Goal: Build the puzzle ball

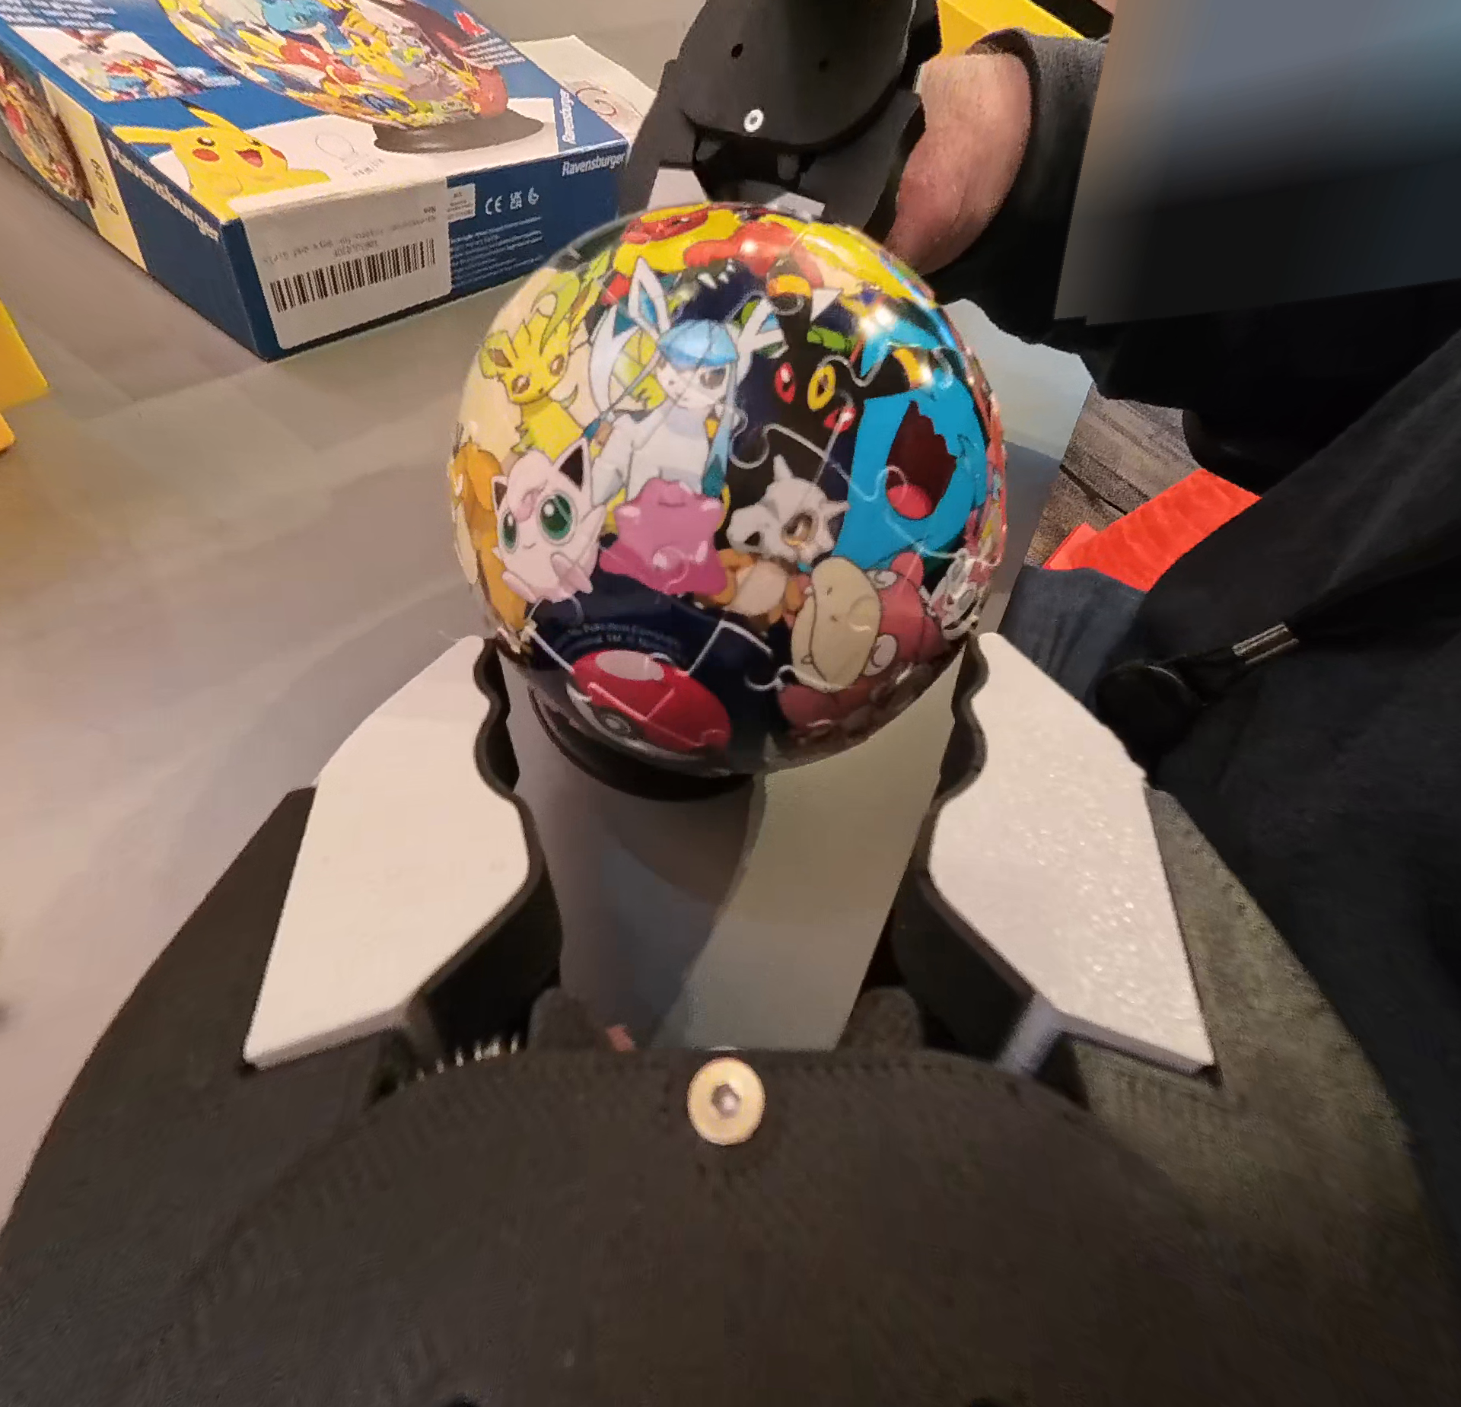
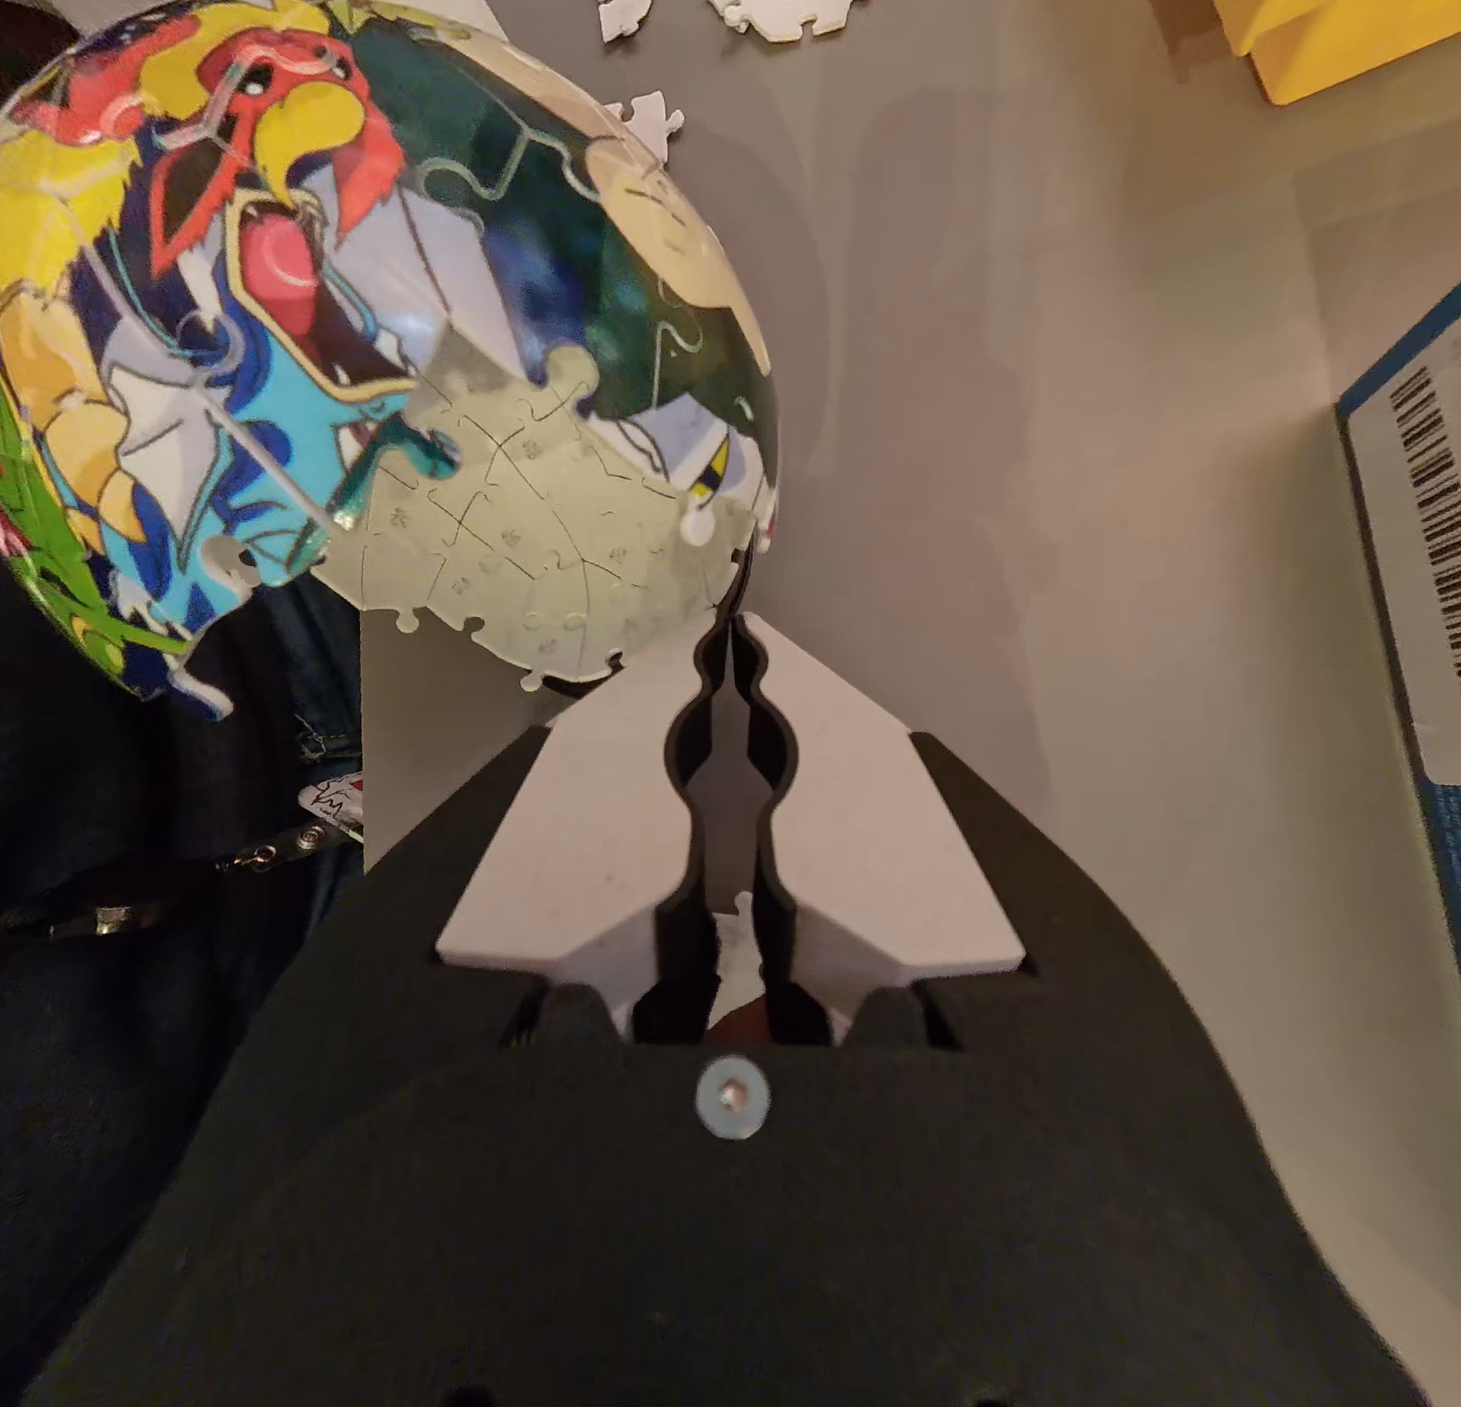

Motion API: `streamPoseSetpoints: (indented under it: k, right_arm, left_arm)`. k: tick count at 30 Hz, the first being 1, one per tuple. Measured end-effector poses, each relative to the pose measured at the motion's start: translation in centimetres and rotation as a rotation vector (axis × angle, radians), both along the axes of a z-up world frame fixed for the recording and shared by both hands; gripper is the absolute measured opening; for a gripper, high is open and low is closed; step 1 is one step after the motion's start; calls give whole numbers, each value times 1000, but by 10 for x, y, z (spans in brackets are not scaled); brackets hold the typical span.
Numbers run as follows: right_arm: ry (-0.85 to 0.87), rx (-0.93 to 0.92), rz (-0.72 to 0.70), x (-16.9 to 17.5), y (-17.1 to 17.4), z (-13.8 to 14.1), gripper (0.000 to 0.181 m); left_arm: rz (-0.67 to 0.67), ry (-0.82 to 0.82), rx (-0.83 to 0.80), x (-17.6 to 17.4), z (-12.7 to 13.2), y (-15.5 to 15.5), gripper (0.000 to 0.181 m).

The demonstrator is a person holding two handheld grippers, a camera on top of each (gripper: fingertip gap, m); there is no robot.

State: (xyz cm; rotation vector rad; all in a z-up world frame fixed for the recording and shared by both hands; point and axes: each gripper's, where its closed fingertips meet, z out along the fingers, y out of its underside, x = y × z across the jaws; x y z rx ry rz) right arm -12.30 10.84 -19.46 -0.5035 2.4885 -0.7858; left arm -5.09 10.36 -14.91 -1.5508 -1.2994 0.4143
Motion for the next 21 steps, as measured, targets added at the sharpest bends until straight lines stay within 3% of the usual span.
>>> streamPoseSetpoints:
  k: [13, 17, 21]
  right_arm:
    - [-1, -29, -45, -24, 6, 15, 12]
    - [81, -24, -50, -40, 26, 22, 21]
    - [221, 27, -82, -54, 58, 10, 23]
  left_arm:
    - [-13, -20, 0, 3, -5, 0, 106]
    - [-8, -12, -2, 4, -3, 0, 106]
    - [-3, -1, -1, 4, 0, -1, 106]
